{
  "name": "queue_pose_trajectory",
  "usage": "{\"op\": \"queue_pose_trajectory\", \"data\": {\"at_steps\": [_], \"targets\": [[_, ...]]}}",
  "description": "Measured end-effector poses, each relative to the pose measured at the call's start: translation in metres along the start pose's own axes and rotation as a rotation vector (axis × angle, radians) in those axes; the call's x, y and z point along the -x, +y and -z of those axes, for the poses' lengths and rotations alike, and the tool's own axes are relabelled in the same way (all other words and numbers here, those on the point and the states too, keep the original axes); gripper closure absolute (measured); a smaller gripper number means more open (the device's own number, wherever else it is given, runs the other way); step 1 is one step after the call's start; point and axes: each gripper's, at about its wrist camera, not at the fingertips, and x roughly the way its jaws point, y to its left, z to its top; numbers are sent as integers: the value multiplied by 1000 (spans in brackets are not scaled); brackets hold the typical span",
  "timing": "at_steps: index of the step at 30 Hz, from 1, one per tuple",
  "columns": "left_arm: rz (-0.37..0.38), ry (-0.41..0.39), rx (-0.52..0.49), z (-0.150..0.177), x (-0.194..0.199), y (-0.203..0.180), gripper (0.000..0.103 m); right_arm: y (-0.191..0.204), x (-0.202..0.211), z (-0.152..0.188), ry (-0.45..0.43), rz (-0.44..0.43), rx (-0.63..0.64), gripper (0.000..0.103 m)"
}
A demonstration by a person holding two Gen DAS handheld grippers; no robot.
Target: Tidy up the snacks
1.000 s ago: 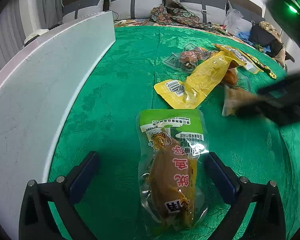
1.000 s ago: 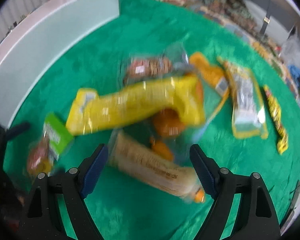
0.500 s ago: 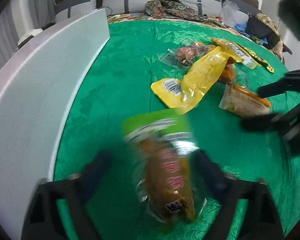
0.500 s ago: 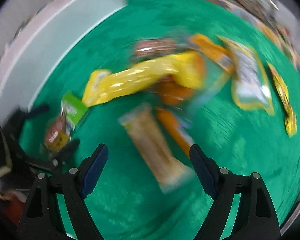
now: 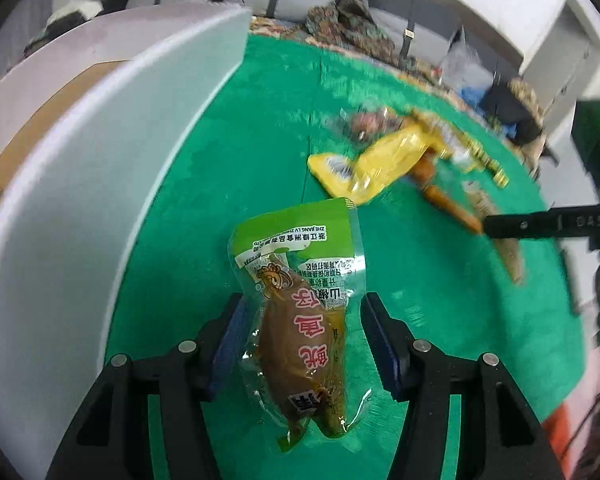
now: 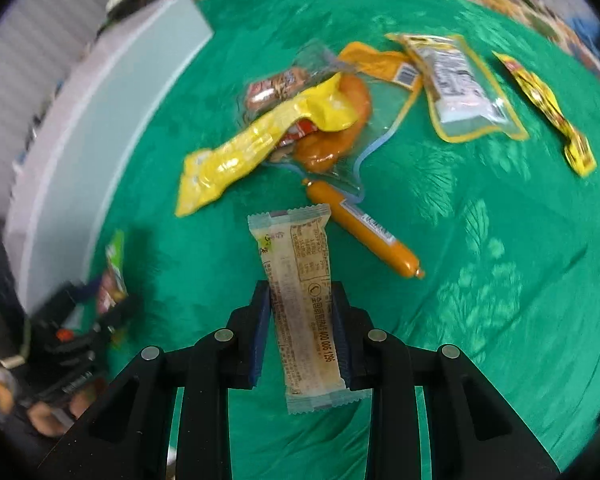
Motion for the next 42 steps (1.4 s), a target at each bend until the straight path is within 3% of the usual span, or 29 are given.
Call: {"op": "queue_pose_trajectory", "data": {"at_steps": [5, 8, 11, 15, 17, 18, 19, 20, 23, 26, 29, 30, 34, 38, 42], "targets": [[76, -126, 92, -29, 66, 18, 45, 32, 44, -16, -90, -118, -13, 73], [55, -206, 126, -48, 105, 43, 45, 87, 66, -30, -165, -213, 24, 73], [-51, -266, 157, -66, 135, 86, 45, 152, 82, -52, -220, -310, 90, 73], [-286, -266, 189, -82, 144, 154, 43, 240, 76, -80, -259, -391, 178, 73], [-363, -223, 215, -85, 139, 180, 39, 272, 67, -89, -290, -392, 204, 66], [-390, -195, 238, -86, 138, 195, 33, 282, 61, -89, -298, -379, 212, 47], [-407, -185, 254, -82, 138, 203, 26, 291, 55, -92, -303, -348, 222, 35], [-438, -196, 271, -78, 144, 210, 24, 292, 53, -90, -310, -328, 225, 35], [-403, -264, 293, -64, 157, 206, 15, 271, 51, -75, -356, -268, 236, 36], [-314, -296, 288, -54, 160, 183, 12, 228, 43, -60, -407, -112, 248, 36], [-169, -300, 225, -50, 158, 134, 9, 172, 21, -33, -423, 68, 229, 34], [-110, -296, 177, -46, 154, 107, 4, 143, 12, -17, -417, 142, 211, 34], [5, -239, 2, -33, 117, 22, 0, 45, -9, 40, -391, 343, 105, 34], [-42, -104, -131, -19, 40, -39, 1, -37, -7, 89, -387, 447, -42, 34], [-101, -11, -149, -6, -38, -70, 1, -97, 5, 114, -402, 477, -181, 34]]}}
